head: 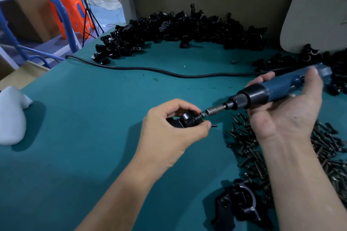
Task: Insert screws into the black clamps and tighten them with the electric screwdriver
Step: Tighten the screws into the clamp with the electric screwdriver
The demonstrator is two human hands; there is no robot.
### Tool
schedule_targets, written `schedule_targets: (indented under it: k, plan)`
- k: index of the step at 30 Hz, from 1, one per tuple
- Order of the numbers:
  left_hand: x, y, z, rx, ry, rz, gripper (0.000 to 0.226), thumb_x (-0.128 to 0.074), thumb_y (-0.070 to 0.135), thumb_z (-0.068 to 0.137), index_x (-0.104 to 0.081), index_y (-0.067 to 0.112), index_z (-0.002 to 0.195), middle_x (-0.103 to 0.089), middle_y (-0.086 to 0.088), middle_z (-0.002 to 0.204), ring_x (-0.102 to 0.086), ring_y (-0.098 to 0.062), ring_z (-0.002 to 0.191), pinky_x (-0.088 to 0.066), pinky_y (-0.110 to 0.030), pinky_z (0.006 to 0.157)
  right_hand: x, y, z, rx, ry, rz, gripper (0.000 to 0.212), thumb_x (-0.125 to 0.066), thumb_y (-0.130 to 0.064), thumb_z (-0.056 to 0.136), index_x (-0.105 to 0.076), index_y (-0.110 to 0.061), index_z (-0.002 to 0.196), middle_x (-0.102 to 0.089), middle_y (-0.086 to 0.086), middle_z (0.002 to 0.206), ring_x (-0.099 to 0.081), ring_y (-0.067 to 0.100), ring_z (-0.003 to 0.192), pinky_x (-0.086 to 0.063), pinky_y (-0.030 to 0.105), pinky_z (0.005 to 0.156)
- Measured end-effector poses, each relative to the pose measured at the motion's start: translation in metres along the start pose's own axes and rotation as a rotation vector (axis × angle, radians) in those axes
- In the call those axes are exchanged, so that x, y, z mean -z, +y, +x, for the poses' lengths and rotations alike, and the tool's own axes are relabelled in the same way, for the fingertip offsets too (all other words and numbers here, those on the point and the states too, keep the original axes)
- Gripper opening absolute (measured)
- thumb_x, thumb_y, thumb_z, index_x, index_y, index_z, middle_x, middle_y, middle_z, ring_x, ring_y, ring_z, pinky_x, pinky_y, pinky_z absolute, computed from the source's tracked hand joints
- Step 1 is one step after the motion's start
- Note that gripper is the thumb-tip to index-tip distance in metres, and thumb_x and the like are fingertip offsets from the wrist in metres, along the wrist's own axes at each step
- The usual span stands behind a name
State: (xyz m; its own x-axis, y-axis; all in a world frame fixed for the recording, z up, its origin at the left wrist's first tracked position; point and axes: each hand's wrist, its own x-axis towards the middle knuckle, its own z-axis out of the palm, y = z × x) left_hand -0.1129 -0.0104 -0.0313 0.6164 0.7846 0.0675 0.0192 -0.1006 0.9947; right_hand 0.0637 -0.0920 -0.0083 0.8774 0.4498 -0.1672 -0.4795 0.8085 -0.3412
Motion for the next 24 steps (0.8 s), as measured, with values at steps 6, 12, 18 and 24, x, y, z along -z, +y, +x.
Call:
schedule_targets:
  k: [6, 12, 18, 24]
  plan:
    - [0.000, -0.002, 0.001, 0.042, -0.015, 0.016, 0.020, -0.092, 0.026, 0.065, -0.076, 0.028, 0.078, -0.067, 0.012, 0.066, -0.052, -0.008, 0.054, -0.043, -0.021, 0.050, -0.003, -0.001, -0.004, -0.043, 0.006, -0.084, 0.057, -0.072, -0.044, 0.091, -0.051, -0.011, 0.132, -0.061, 0.009, 0.096, -0.064, 0.019, 0.081, -0.057, 0.034, 0.078]
    - [-0.001, -0.003, 0.001, 0.074, -0.041, 0.054, 0.020, -0.089, 0.028, 0.062, -0.074, 0.027, 0.076, -0.067, 0.012, 0.066, -0.053, -0.010, 0.053, -0.047, -0.024, 0.051, -0.005, 0.002, -0.006, -0.036, -0.001, -0.131, 0.056, -0.071, -0.043, 0.092, -0.052, -0.009, 0.133, -0.061, 0.009, 0.095, -0.063, 0.019, 0.079, -0.057, 0.033, 0.075]
    - [-0.002, -0.004, 0.001, 0.072, 0.003, 0.063, 0.019, -0.089, 0.026, 0.062, -0.074, 0.027, 0.075, -0.065, 0.013, 0.062, -0.051, -0.010, 0.050, -0.045, -0.022, 0.048, -0.005, 0.005, -0.006, -0.039, -0.014, -0.145, 0.054, -0.068, -0.040, 0.095, -0.051, -0.010, 0.135, -0.059, 0.009, 0.095, -0.061, 0.020, 0.079, -0.057, 0.034, 0.077]
    - [-0.002, -0.004, 0.002, 0.077, 0.022, 0.072, 0.021, -0.091, 0.017, 0.067, -0.074, 0.026, 0.074, -0.066, 0.011, 0.062, -0.051, -0.009, 0.049, -0.045, -0.022, 0.047, -0.005, 0.006, -0.004, -0.025, -0.007, -0.160, 0.058, -0.068, -0.042, 0.094, -0.050, -0.008, 0.137, -0.059, 0.009, 0.092, -0.060, 0.020, 0.077, -0.056, 0.032, 0.076]
